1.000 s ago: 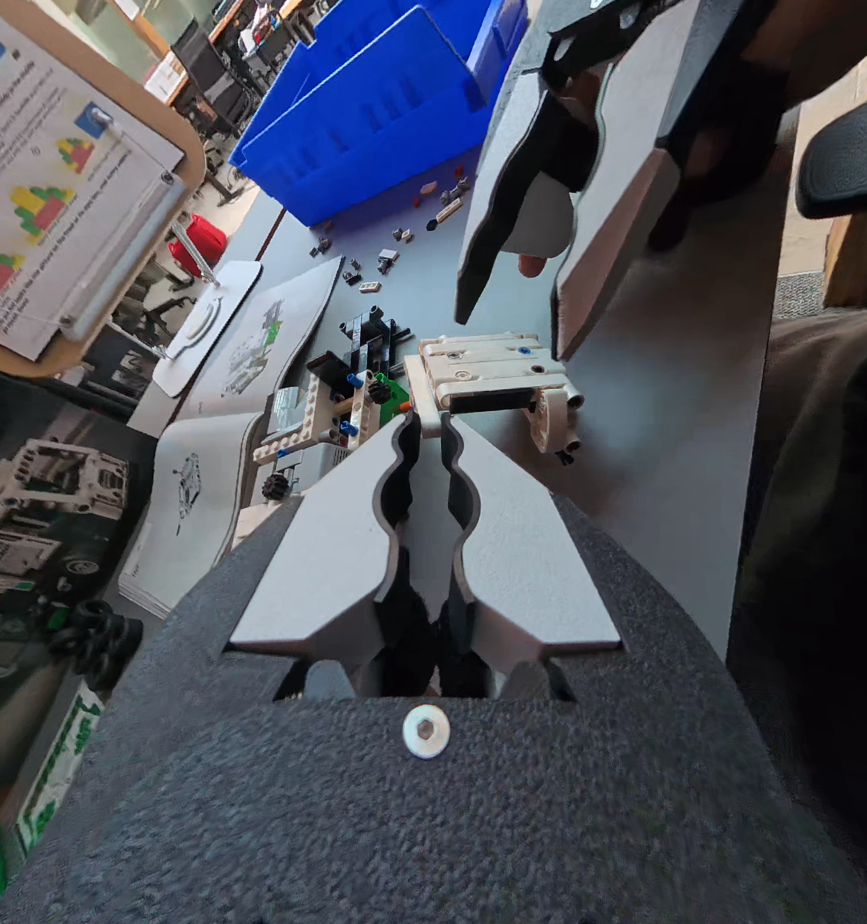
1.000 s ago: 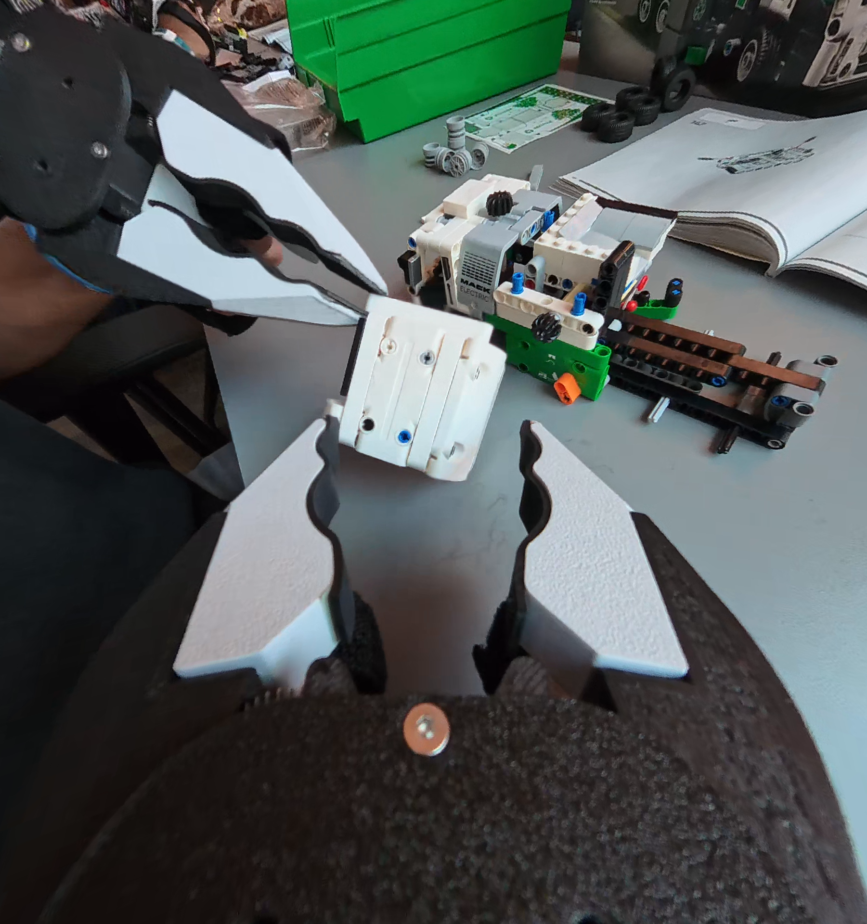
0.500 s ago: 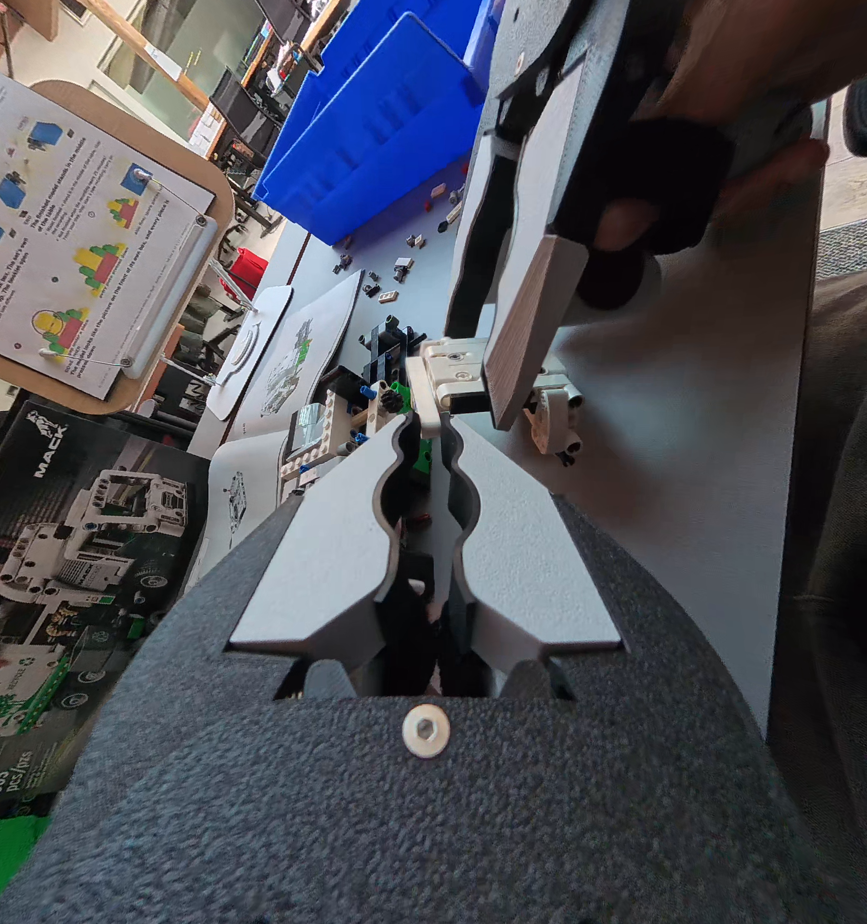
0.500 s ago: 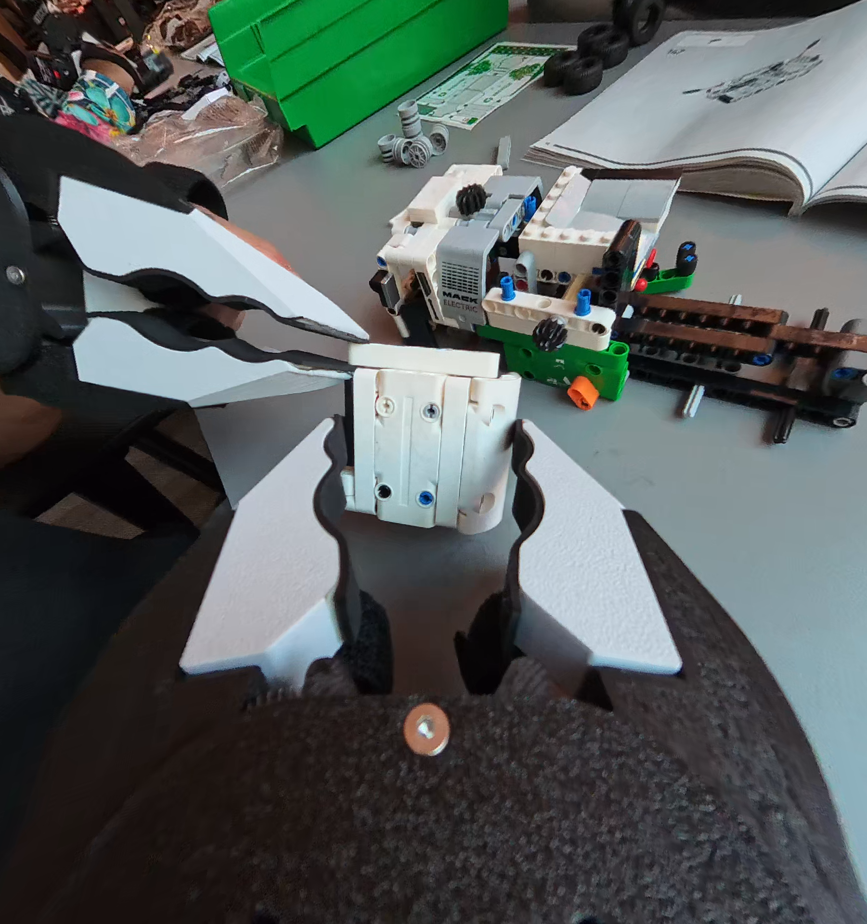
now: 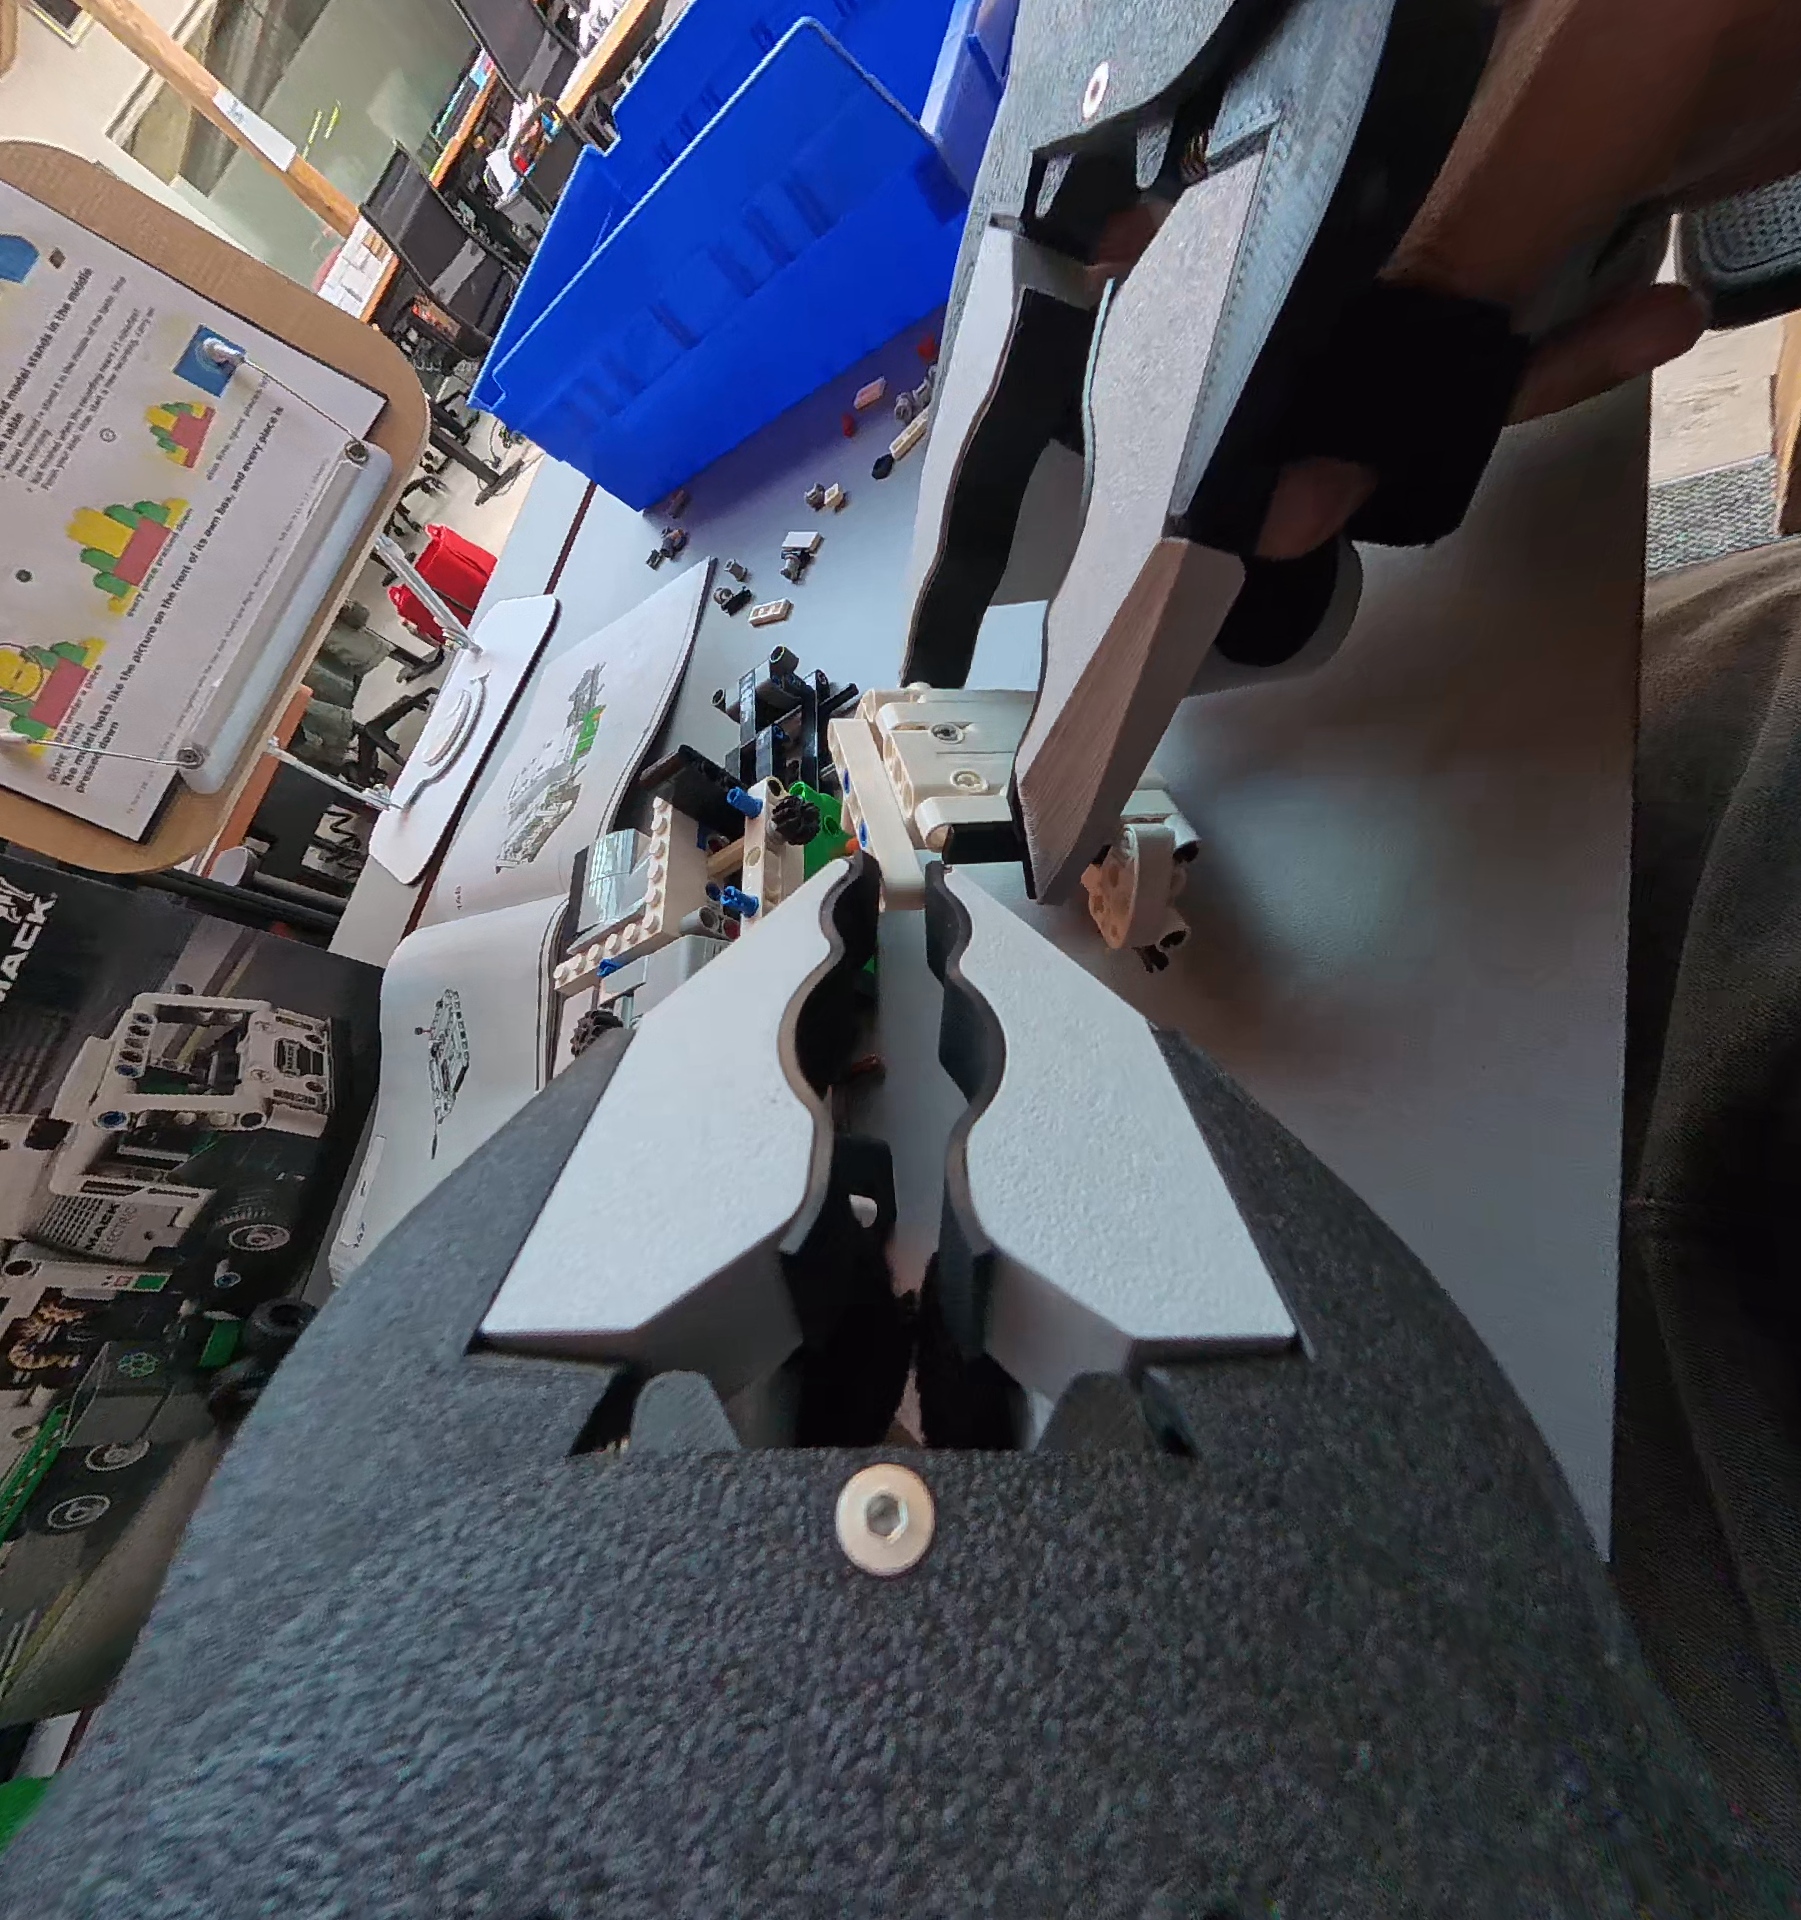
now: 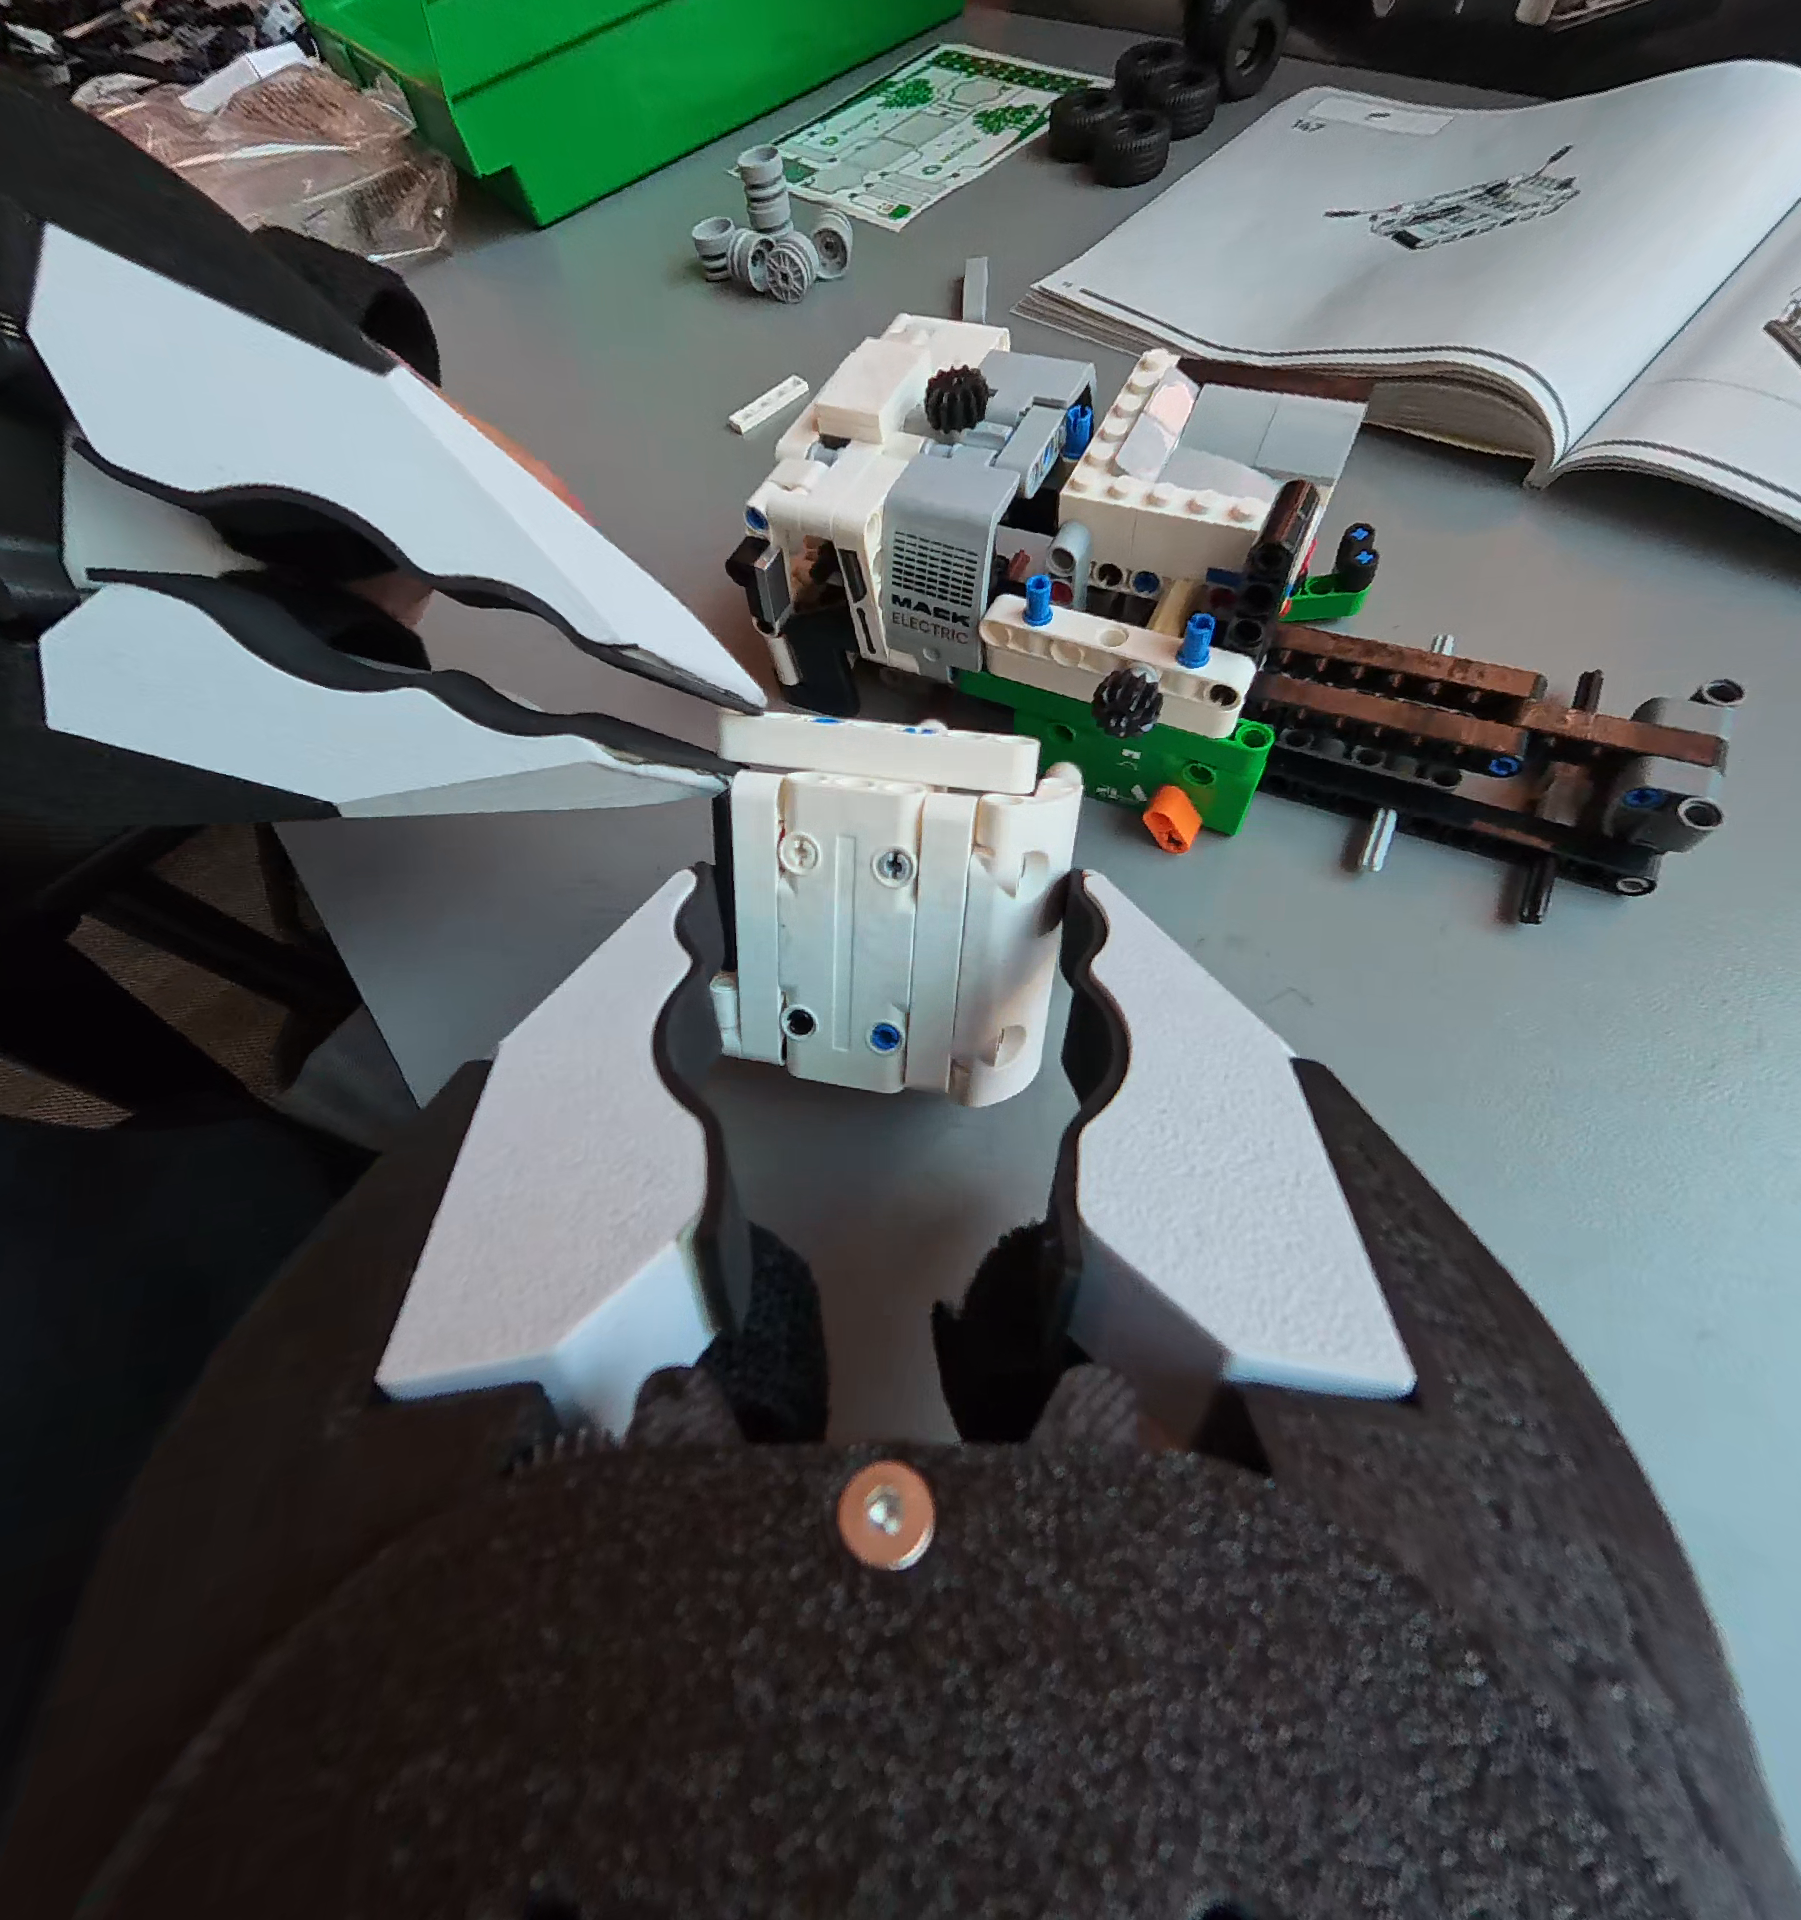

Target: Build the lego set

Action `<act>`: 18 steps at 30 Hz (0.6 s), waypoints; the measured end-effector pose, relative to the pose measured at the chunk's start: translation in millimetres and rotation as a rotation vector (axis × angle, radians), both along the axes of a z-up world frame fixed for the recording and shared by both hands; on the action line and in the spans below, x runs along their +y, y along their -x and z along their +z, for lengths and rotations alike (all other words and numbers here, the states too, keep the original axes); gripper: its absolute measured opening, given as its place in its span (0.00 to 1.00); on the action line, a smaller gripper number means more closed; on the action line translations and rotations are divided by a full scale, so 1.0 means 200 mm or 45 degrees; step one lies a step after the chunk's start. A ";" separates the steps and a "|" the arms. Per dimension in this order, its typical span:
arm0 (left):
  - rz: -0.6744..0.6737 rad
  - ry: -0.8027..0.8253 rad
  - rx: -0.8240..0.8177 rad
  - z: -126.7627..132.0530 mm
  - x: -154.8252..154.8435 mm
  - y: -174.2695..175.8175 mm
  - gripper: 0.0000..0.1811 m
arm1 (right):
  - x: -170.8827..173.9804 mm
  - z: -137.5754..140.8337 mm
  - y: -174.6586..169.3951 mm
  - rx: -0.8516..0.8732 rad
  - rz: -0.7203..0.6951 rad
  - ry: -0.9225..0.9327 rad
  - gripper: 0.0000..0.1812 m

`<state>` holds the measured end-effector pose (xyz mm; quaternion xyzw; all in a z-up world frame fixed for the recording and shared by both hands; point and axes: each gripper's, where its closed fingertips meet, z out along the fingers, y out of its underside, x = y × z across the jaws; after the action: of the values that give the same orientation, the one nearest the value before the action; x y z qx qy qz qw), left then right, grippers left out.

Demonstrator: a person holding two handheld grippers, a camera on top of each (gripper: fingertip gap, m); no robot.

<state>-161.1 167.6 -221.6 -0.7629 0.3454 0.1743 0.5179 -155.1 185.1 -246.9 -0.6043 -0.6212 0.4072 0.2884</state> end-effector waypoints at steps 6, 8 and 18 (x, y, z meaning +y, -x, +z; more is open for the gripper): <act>0.012 -0.014 -0.032 -0.02 0.01 0.02 0.11 | -0.01 0.00 0.00 -0.017 0.028 0.142 0.36; 0.026 -0.017 0.014 -0.04 0.02 0.04 0.12 | 0.00 0.00 -0.01 -0.031 0.027 0.149 0.36; 0.012 -0.113 0.060 0.00 0.06 0.02 0.04 | 0.03 0.01 -0.01 -0.033 0.007 0.152 0.36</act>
<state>-165.6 179.8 -221.9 -0.7364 0.3458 0.2100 0.5422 -153.9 190.4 -244.4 -0.6239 -0.6012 0.4364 0.2427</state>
